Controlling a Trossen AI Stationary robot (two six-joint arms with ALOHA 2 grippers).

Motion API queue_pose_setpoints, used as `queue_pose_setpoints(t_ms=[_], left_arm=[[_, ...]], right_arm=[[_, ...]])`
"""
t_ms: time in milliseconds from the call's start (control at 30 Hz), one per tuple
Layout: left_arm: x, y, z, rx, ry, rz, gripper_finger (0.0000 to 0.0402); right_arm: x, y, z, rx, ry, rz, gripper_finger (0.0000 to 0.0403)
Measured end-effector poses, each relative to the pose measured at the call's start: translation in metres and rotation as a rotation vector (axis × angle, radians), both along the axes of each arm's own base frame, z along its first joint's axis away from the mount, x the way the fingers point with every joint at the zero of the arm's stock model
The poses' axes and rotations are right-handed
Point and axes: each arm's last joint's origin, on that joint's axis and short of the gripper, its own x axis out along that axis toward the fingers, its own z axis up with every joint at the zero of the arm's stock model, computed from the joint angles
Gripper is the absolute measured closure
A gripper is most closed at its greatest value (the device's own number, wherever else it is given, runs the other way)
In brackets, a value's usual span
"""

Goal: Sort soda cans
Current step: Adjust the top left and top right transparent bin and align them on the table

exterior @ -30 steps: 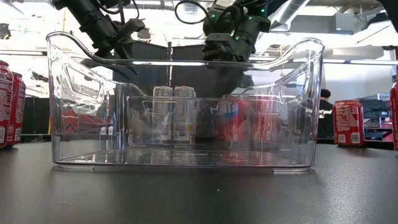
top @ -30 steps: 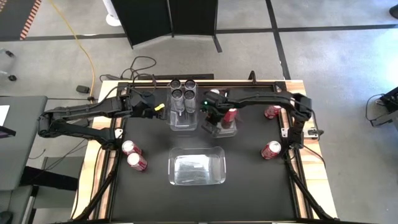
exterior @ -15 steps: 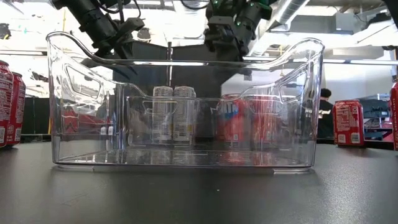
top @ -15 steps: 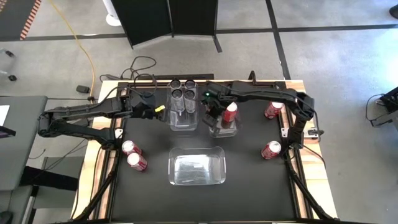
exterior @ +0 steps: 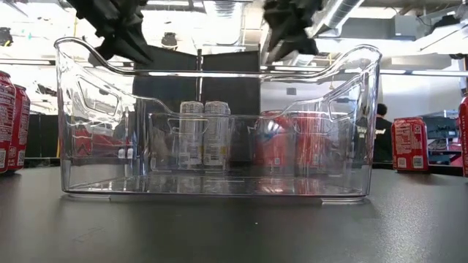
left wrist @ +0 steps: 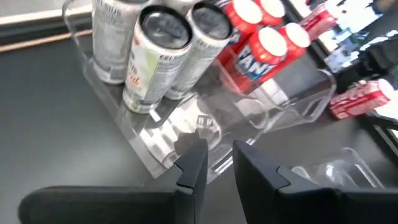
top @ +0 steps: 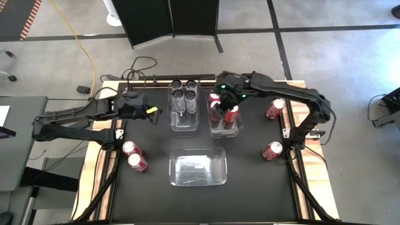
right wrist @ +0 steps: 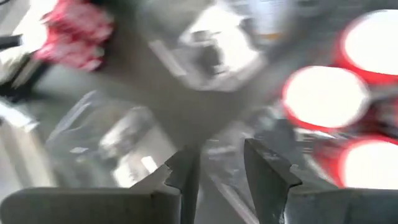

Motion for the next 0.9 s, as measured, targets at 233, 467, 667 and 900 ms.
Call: queue_pose_setpoints(t_ms=[233,467,667,900], left_arm=[[-0.002,-0.012,0.004,0.069,0.01,-0.114,0.0366],[-0.002,-0.022,0.002,0.094,0.046,-0.2,0.0399],[-0.004,-0.027,-0.002,0.068,0.082,-0.215,0.0401],[-0.002,-0.027,-0.013,0.075,0.16,-0.197,0.0401]], right_arm=[[-0.05,0.018,0.023,-0.102,0.169,-0.191,0.0296],[-0.088,0.047,0.012,-0.07,0.134,-0.353,0.0364],[-0.104,0.054,-0.038,0.033,0.071,-0.454,0.0395],[-0.117,0.049,-0.087,0.045,0.18,-0.531,0.0391]])
